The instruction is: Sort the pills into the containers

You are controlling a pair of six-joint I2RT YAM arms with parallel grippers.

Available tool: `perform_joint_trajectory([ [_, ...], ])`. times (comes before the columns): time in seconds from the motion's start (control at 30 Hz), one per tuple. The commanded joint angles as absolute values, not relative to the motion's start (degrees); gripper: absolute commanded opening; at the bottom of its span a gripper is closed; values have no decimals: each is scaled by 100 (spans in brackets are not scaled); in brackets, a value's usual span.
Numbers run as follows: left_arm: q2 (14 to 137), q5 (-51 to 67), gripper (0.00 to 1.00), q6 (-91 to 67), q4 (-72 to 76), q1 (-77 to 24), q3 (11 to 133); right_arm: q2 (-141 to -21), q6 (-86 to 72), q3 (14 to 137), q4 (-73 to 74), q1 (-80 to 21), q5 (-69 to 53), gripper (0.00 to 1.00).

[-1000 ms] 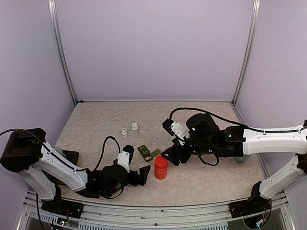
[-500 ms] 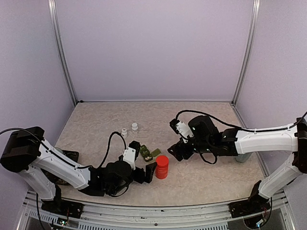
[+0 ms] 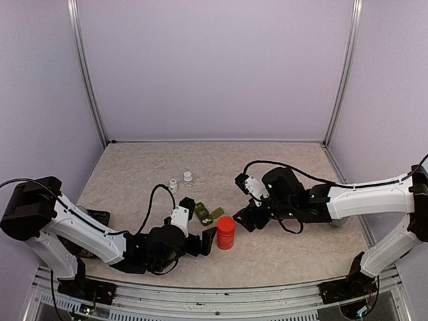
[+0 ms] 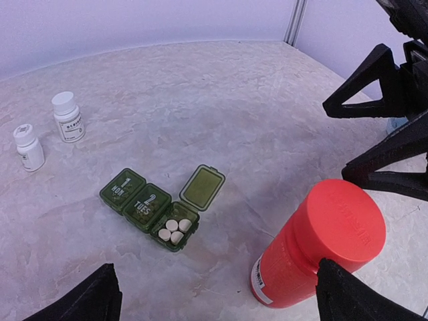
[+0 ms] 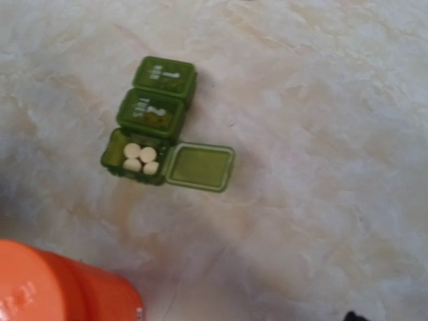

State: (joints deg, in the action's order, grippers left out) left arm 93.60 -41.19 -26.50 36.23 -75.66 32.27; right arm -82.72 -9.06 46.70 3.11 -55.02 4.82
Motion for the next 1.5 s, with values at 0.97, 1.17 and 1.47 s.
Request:
perform_joint_trajectory([
  [0.97,9646,-4082,99,-2696,3455,-7364,3573,-7609,-1145,4343,822,-5986,802,84],
  [1.17,9346,-4067,99,-2930,3442,-7312,3184,-6972,-872,4120,875,-5985,446,87],
  [1.47,8681,-4132,99,-3141,3605,-7302,2477,-6557,-549,3012,-655,-6119,-542,89],
])
